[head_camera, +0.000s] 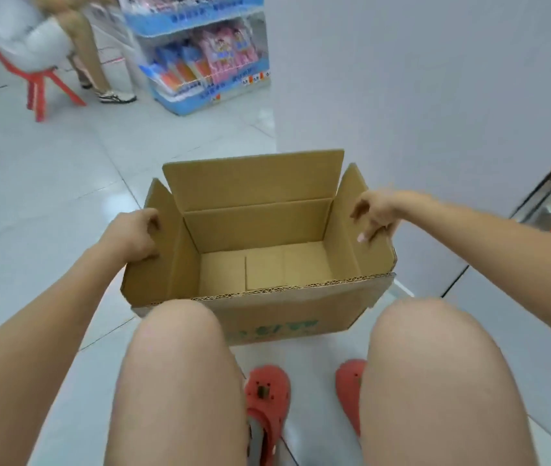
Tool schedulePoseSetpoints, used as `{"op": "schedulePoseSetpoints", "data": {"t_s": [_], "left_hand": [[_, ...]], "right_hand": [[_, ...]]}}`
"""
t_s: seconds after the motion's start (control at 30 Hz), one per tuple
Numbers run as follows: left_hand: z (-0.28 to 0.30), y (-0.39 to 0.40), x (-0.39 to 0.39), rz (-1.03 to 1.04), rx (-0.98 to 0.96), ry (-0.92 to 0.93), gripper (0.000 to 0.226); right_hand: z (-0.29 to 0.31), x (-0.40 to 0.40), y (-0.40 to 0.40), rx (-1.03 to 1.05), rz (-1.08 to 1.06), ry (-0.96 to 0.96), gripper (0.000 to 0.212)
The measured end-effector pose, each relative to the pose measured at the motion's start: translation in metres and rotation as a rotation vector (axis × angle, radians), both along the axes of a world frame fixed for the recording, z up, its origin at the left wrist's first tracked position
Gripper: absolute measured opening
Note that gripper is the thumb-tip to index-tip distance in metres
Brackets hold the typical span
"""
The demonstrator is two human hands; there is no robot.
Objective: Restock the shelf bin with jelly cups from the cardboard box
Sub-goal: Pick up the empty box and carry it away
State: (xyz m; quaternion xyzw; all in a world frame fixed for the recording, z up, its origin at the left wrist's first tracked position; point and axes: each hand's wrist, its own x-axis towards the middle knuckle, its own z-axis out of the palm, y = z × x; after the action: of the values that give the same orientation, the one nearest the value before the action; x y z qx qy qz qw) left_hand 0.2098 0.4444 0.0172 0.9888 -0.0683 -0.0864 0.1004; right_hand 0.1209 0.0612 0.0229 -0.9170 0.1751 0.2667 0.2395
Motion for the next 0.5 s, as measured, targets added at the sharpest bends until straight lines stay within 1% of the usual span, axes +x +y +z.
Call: {"op": "schedulePoseSetpoints", "data": {"t_s": [0.13, 0.23, 0.4, 0.5], "left_hand": [[-0.016, 0.034, 0.006, 0.107, -0.109, -0.027, 0.041], [-0.040, 0.043, 0.030, 0.173, -0.147, -0.019, 0.039], [-0.107, 0.042, 0.110, 0.224, -0.062, 0.045, 0.039], [-0.128, 0.039, 0.156, 0.251, -0.042, 0.073, 0.037]], "right_hand": [[-0.005, 0.032, 0.018, -0.019, 0.042, -0.060, 0.070], [-0.032, 0.067, 0.029, -0.054, 0.074, -0.056, 0.074], [-0.107, 0.164, 0.033, -0.124, 0.127, -0.025, 0.077], [-0.128, 0.209, 0.032, -0.172, 0.205, -0.039, 0.082]]}}
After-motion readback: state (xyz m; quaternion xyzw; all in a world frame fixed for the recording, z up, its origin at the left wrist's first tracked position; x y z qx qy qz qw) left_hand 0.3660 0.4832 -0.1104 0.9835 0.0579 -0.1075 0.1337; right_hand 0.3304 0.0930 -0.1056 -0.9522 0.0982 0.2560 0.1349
